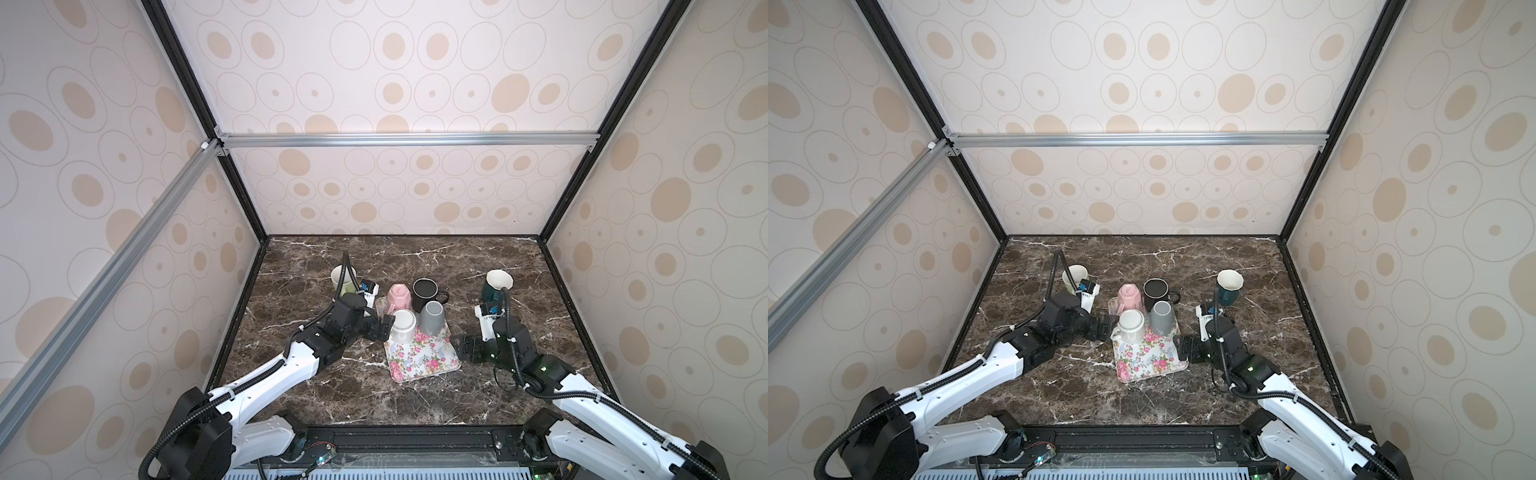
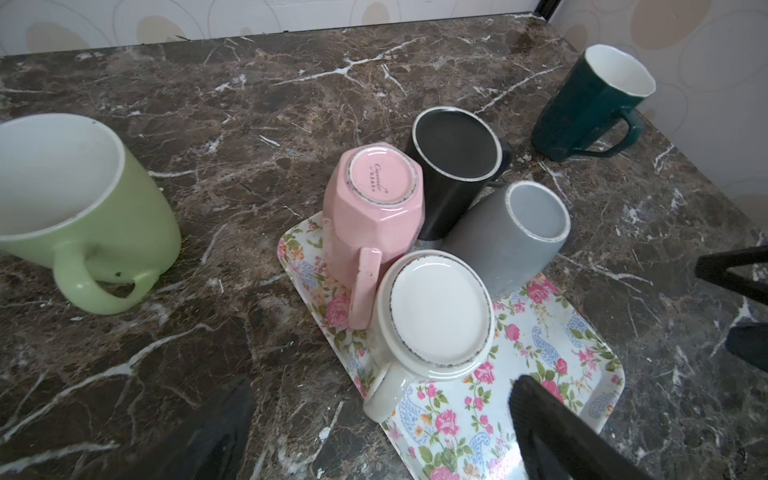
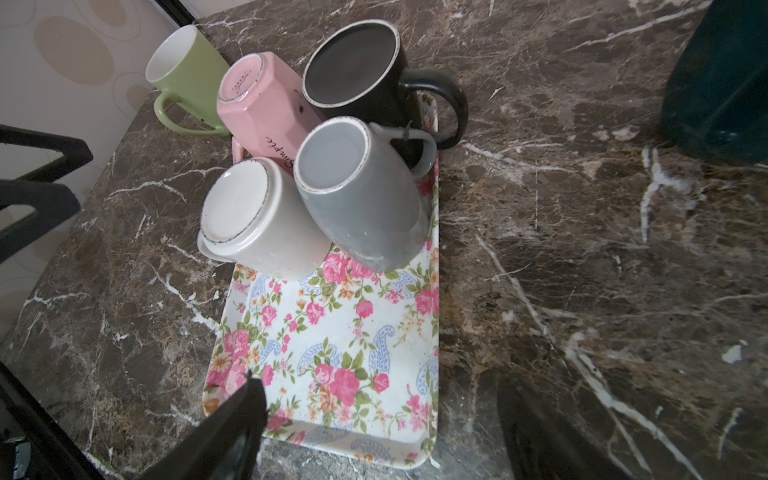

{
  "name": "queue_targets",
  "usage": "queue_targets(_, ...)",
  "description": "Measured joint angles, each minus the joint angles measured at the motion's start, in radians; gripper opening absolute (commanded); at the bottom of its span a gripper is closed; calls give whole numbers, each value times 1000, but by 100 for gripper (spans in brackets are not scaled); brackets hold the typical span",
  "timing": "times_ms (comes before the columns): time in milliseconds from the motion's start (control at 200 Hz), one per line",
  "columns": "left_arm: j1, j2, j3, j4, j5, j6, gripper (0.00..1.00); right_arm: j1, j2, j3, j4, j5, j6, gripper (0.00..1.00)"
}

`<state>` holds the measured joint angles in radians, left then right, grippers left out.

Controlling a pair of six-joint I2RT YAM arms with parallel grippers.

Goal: Turn the mug right side up
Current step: 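Move the left gripper toward the upside-down white mug on the tray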

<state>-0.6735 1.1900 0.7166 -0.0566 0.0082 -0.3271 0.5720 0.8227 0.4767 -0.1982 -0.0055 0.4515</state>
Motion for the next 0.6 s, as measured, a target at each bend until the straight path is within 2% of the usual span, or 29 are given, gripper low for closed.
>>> queue_targets(600,-66,153,-28,127,0,28,98,0,-31,-2,-2,28,54,92)
